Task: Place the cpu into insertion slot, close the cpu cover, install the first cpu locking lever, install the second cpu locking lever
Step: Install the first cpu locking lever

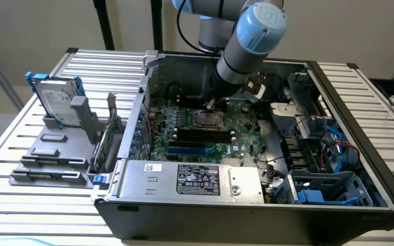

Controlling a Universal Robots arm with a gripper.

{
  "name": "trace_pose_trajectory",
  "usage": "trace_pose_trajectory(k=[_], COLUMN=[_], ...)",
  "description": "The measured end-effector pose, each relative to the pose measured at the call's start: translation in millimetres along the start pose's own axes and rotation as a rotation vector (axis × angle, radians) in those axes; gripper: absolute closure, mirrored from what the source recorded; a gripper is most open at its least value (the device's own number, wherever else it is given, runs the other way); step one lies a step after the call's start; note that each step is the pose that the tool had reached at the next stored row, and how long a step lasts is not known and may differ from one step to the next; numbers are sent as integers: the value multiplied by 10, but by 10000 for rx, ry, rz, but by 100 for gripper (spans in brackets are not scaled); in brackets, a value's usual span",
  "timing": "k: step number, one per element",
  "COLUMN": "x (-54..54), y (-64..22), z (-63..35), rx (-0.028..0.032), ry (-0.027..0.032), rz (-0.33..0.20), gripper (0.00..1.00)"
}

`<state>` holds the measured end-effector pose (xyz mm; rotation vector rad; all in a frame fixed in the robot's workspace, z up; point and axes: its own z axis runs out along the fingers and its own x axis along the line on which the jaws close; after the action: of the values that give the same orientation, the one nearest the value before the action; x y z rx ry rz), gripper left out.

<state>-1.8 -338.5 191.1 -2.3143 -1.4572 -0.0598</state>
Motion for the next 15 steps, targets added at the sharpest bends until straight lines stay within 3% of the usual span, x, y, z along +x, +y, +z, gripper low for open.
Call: trace_pose_trajectory(k=[7, 15], x=[10, 9], y=[20, 26], z=[-1, -3], rx=[-12, -48], ry=[-19, -83], rz=[6, 18], gripper=[89, 89])
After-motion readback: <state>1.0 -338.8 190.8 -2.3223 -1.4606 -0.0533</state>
